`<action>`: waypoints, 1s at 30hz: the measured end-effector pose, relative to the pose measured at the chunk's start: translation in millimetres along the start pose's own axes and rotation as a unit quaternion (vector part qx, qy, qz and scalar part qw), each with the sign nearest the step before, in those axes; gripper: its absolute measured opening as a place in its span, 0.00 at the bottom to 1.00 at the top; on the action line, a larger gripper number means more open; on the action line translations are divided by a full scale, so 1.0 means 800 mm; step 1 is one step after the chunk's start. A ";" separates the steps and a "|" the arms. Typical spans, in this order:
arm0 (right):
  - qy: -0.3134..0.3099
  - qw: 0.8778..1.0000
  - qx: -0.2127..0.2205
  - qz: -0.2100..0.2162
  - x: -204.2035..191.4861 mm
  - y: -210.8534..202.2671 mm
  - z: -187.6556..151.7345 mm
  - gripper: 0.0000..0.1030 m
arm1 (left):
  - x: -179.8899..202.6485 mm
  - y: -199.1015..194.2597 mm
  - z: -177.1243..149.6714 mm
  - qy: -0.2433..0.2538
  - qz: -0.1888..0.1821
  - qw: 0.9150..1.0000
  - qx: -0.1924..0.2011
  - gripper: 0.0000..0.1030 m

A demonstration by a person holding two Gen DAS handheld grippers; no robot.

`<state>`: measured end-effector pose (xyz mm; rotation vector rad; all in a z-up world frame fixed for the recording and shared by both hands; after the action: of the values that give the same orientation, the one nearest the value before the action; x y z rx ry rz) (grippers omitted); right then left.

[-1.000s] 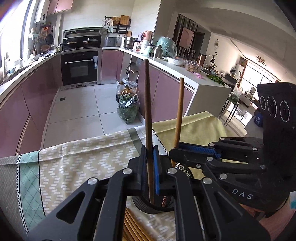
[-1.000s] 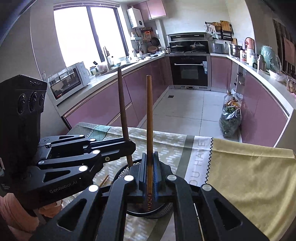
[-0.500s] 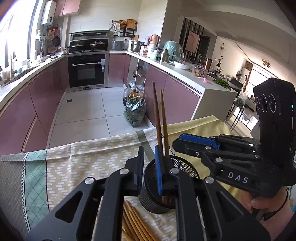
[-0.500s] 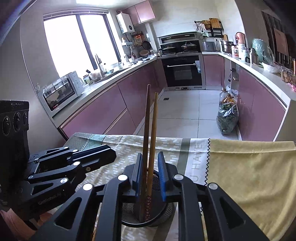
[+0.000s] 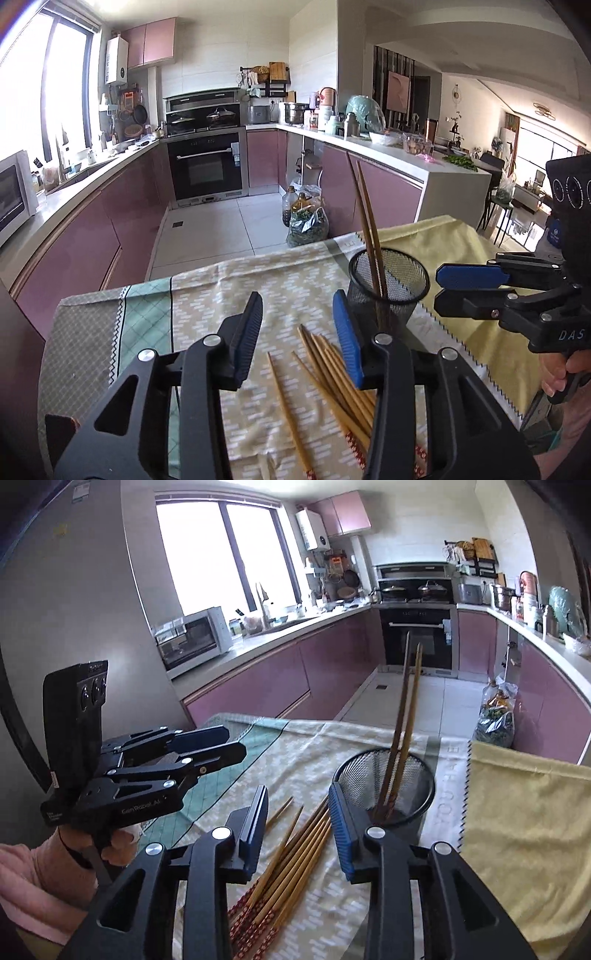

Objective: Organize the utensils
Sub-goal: 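Lower the chopsticks into the mesh cup and open both grippers, then grasp another chopstick with the left gripper while the right gripper grasps one too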

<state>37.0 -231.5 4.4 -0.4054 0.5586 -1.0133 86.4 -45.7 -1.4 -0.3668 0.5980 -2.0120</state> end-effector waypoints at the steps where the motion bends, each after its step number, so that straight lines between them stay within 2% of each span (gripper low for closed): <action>1: 0.002 1.000 -0.015 0.000 -0.002 0.009 -0.011 0.31 | -0.002 0.001 -0.011 0.000 0.002 1.000 -0.010 0.38; 5: 0.026 0.997 -0.070 0.003 -0.001 0.045 -0.050 0.31 | -0.009 0.006 -0.053 -0.011 -0.003 0.999 -0.046 0.38; 10: 0.047 0.993 -0.106 -0.006 0.002 0.069 -0.082 0.31 | -0.011 0.025 -0.088 -0.031 -0.004 0.996 -0.084 0.38; 19: 0.048 0.990 -0.130 -0.037 -0.006 0.085 -0.107 0.30 | -0.005 0.046 -0.114 -0.029 -0.005 0.992 -0.120 0.36; 30: 0.029 0.989 -0.133 -0.065 -0.017 0.087 -0.112 0.29 | 0.001 0.062 -0.122 -0.028 -0.006 0.990 -0.137 0.32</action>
<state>24.1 -192.2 -101.9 -0.6562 0.7308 -1.0827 74.5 -41.1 -110.4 -0.5919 0.8407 -1.9275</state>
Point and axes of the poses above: each gripper's, at about its wrist camera, not at the fingertips, and y roughly the way its jaws point, x to its right, z to its top, the point moved 2 cm from there along y, roughly the way its jaws point, and after that the axes turned 1 degree about -z, right-handed, at the moved point
